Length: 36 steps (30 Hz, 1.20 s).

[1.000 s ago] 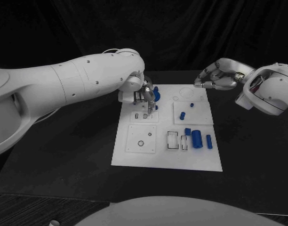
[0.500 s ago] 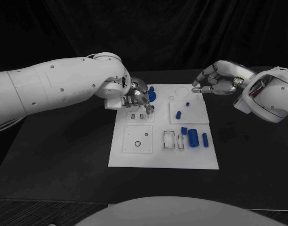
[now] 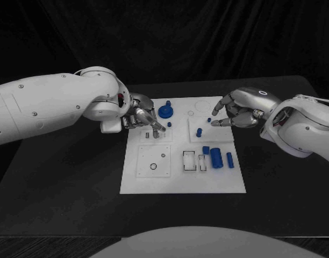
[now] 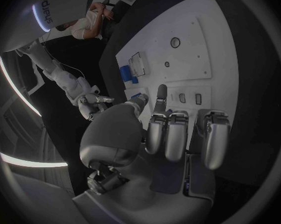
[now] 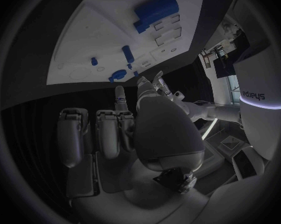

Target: Assemble the parts on the task board

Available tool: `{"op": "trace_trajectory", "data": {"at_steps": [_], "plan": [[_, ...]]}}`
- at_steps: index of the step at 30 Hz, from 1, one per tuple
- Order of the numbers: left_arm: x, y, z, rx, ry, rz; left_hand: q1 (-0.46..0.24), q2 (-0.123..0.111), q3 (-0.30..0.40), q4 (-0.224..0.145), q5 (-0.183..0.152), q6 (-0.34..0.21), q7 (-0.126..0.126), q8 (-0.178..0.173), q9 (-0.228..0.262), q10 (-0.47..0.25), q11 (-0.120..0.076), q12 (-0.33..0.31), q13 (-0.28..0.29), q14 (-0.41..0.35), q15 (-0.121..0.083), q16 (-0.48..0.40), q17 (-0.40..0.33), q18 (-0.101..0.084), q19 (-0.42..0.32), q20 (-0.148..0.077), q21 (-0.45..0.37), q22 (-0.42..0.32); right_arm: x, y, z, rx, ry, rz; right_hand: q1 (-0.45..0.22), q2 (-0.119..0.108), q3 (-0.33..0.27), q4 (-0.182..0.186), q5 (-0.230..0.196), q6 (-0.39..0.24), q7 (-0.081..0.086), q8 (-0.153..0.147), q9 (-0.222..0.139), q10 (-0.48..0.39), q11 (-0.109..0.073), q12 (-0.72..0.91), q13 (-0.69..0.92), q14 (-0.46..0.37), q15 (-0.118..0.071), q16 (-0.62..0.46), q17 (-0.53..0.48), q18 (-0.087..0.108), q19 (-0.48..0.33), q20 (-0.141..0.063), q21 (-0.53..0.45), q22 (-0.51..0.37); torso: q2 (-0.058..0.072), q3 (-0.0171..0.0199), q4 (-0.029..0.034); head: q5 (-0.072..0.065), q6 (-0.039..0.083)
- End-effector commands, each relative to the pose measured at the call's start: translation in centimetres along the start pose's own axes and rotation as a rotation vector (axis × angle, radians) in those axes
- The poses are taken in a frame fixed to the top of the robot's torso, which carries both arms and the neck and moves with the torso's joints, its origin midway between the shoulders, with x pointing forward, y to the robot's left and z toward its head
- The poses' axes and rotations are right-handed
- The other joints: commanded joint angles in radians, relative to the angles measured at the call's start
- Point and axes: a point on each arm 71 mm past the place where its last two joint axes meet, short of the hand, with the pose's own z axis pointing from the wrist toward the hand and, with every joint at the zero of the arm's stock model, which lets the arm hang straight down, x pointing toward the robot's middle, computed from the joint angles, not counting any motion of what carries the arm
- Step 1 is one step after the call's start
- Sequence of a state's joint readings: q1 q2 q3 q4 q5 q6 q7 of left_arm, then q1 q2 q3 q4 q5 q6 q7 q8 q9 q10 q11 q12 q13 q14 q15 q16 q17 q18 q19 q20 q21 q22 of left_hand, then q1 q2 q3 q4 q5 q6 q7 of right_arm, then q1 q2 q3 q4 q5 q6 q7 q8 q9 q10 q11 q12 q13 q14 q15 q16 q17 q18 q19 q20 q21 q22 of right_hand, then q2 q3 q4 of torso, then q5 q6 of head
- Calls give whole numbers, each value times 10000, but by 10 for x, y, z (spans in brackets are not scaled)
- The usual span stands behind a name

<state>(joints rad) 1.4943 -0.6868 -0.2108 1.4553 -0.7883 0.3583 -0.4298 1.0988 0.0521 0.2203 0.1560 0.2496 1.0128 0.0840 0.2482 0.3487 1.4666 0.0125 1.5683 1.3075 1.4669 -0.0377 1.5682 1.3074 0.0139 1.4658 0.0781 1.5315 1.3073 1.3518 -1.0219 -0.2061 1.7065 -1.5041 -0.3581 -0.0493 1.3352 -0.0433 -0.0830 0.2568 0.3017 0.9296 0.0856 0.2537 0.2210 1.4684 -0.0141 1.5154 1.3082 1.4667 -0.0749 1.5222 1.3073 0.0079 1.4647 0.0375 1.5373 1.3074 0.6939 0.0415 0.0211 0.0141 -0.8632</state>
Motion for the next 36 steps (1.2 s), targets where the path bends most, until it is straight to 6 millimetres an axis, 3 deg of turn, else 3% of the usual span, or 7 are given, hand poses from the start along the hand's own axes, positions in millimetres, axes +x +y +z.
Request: {"op": "trace_trajectory", "data": {"at_steps": [1,3,5,9,13,18,36], "plan": [[2,2,-4,-183,60,-32,128,13,-117,29,21,-133,-50,269,280,1042,-65,25,2633,1039,-62,26,2634,24,594,-81,-25,2165,8,1,-1,553,148,-1024,-62,-93,3,23,320,114,-51,116,83,585,35,61,1306,852,23,60,1694,8,891,20,35,2520,-30,-9,-3,-13,-22],[2,4,-5,-218,47,-54,178,10,-141,23,21,-123,-82,412,410,1042,-92,25,2633,1039,-83,26,2634,25,595,-102,-26,2167,12,2,-1,643,288,-1086,1,-113,44,-23,572,102,-52,133,130,597,35,74,1336,855,18,71,1712,10,886,15,25,2516,-40,-18,3,-29,-24],[3,6,-7,-241,19,-93,309,33,-234,54,-14,-215,-196,962,956,1042,-184,25,2633,1039,-167,26,2634,20,612,-191,-20,2186,17,4,-2,766,536,-1228,79,-153,98,-102,961,31,-36,133,196,602,71,80,1349,859,42,84,1735,16,875,21,4,2509,-59,-25,15,-69,-37],[3,8,-9,-227,-33,-144,311,74,-337,200,-309,-432,-197,1253,1307,1042,-206,25,2633,1039,-187,26,2634,18,617,-209,-23,2194,23,5,-2,968,867,-1369,122,-173,139,-153,1180,4,-26,148,255,623,90,105,1411,871,57,114,1797,18,872,34,-3,2506,-48,-6,2,-130,-10],[3,10,-10,-192,-57,-177,345,125,-366,280,-518,-732,-141,1204,1368,1042,-165,25,2633,1039,-168,26,2634,17,621,-204,-25,2200,27,7,-2,1153,1212,-1567,50,-239,115,-150,992,4,-9,169,315,651,128,138,1489,880,88,137,1839,18,873,59,-3,2506,-43,17,-6,-136,3],[3,12,-11,-201,-5,-176,414,156,-358,302,-553,-912,-83,1079,1320,1042,-115,25,2633,1039,-131,26,2634,22,607,-179,-42,2187,33,11,-1,1267,1494,-1743,-42,-304,108,-127,697,-65,5,154,374,664,137,155,1525,880,104,142,1841,16,877,81,1,2508,-29,9,-12,-148,15],[3,14,-12,-278,119,-145,468,188,-336,298,-558,-943,-63,1025,1284,1042,-95,25,2633,1039,-112,26,2634,32,579,-163,-72,2160,46,27,6,982,1909,-1747,-56,-381,178,-160,744,-469,47,25,445,882,75,402,2197,897,64,186,1934,15,882,62,9,2511,-30,0,-2,-160,-16]]}}
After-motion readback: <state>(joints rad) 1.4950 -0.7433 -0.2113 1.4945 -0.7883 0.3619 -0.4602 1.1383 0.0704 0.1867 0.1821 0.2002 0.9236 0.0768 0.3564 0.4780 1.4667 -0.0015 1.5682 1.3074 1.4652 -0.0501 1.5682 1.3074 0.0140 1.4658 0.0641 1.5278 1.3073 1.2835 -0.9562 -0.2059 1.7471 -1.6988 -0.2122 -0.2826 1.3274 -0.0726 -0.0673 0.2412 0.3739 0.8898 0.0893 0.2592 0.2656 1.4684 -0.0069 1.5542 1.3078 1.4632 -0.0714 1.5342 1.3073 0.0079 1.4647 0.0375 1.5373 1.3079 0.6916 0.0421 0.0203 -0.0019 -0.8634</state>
